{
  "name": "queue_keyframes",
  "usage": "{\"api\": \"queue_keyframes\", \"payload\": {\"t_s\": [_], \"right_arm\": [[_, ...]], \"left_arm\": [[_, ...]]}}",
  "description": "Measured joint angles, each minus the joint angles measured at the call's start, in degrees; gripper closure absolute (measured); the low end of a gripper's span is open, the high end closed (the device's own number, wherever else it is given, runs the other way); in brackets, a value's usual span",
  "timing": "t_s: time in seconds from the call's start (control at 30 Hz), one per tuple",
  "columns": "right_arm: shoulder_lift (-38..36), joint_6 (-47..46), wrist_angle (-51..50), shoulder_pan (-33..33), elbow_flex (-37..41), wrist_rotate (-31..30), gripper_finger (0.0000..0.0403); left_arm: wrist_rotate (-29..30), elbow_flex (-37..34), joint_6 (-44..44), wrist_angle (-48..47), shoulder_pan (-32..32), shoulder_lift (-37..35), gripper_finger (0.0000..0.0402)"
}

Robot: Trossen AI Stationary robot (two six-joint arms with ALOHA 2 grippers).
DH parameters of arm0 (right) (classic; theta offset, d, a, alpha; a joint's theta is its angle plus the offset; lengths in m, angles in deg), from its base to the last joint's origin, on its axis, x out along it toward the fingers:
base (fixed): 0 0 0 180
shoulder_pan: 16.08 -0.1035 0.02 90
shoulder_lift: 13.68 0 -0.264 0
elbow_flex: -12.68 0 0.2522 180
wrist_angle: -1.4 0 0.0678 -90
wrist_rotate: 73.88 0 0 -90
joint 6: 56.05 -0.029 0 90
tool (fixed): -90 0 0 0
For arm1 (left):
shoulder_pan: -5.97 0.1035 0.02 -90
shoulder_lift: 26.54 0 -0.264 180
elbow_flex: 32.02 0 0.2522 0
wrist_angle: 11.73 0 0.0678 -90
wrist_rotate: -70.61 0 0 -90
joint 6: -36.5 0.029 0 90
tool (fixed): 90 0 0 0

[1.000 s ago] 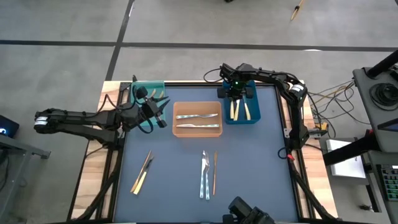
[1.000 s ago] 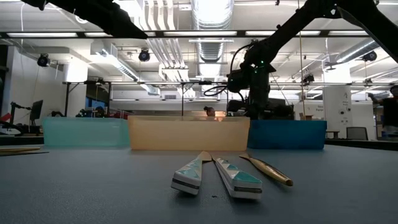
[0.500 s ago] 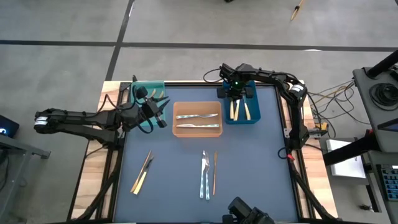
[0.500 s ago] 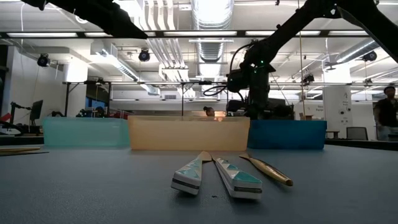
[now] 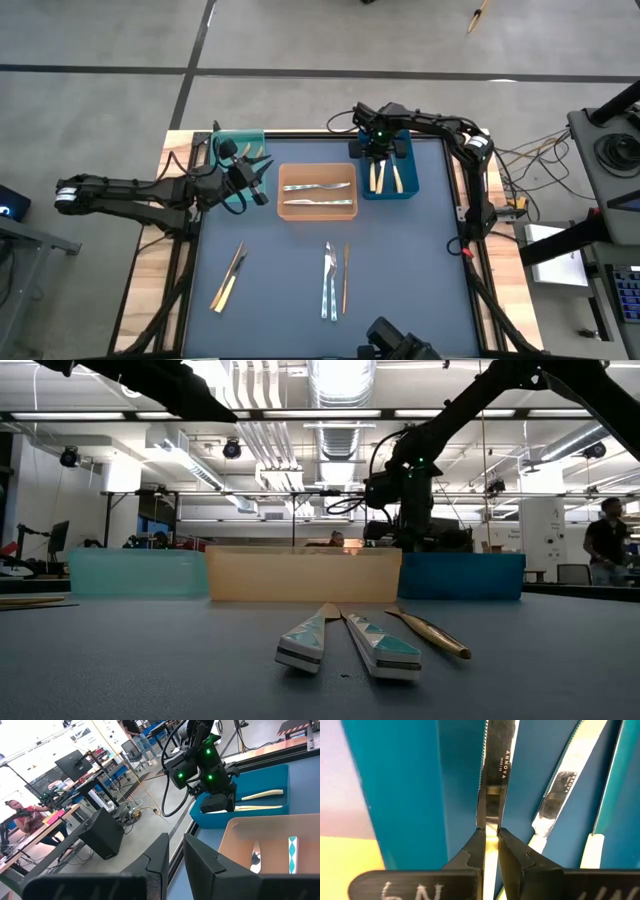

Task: Sort silverware by color (type)
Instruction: Put the yellow knife into the blue bin

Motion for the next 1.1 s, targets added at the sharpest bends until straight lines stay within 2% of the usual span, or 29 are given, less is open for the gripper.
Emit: {"api": "queue_keyframes", "payload": {"t_s": [0.4, 0.5, 0.73, 0.83, 1.1], "right_arm": [[4.5, 1.03, 0.55, -0.61, -0.17, 0.49, 0.0383], [4.67, 1.62, 0.74, -0.61, -0.17, 0.47, 0.0383], [4.67, 2.53, 0.96, -0.61, -0.13, 0.19, 0.0383], [4.69, 2.69, 1.02, -0.61, -0.11, 0.04, 0.0382], [4.76, 2.23, 1.16, -0.61, -0.07, -0.4, 0.0376]], "left_arm": [[0.0, 0.0, 0.23, -0.23, 0.0, -0.05, 0.0361], [0.0, -0.01, 0.79, -3.33, -0.02, -1.01, 0.0361], [-0.07, -0.01, -2.1, -16.7, -0.02, -8.78, 0.0361], [-1.02, -0.01, -4.02, -19.4, -0.02, -12.68, 0.0361], [-8.2, -0.01, -6.76, -20.55, -0.02, -20.11, 0.0361]]}}
